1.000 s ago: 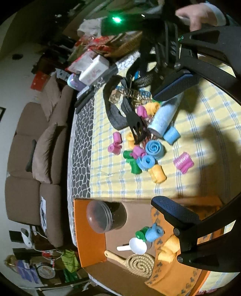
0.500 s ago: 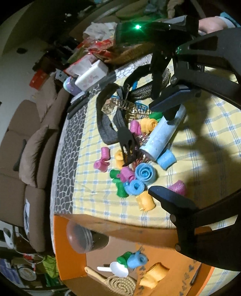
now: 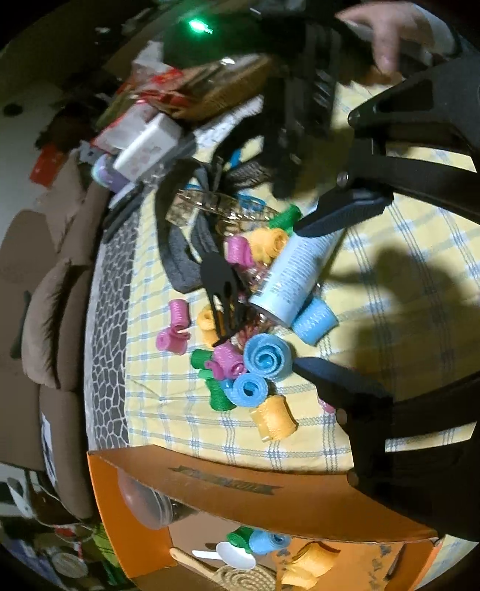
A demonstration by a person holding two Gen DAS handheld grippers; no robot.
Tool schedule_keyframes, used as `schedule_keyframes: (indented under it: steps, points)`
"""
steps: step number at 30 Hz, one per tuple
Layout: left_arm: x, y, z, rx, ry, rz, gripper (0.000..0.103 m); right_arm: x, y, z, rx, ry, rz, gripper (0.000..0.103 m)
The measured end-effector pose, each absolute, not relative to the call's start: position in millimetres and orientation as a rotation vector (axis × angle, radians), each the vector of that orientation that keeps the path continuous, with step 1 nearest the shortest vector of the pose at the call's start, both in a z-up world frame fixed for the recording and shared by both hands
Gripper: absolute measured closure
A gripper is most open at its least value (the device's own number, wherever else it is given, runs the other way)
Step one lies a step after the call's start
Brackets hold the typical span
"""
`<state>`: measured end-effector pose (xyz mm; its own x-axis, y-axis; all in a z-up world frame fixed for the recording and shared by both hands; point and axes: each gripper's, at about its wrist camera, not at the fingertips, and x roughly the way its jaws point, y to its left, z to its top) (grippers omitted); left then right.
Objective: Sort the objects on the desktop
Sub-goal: 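Grasp a blue foam roller with the left gripper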
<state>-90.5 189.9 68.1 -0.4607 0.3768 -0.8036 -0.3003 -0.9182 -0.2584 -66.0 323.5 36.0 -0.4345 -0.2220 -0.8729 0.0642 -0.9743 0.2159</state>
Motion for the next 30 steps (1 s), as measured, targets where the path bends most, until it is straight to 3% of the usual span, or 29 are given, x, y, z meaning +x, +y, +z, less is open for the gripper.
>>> schedule_keyframes:
  steps: [12,15,17,22,30]
  points:
    - [-88,207,36,-1.332,0.258,2.421,0.045,-65,336,54,1.49,-0.332,-2.527,0.035]
    - [-91,209,28,-1.335,0.258,2.411,0.05,-64,342,56,1.477,-0.369,-2.527,0.035]
    - [-93,210,26,-1.336,0.237,2.393,0.062,-64,346,57,1.472,-0.392,-2.532,0.035]
    - [-96,214,18,-1.352,0.228,2.392,0.063,-64,352,54,1.468,-0.472,-2.501,0.035]
    - [-101,206,19,-1.366,0.113,2.402,0.067,-71,346,34,1.532,-0.54,-2.448,0.053]
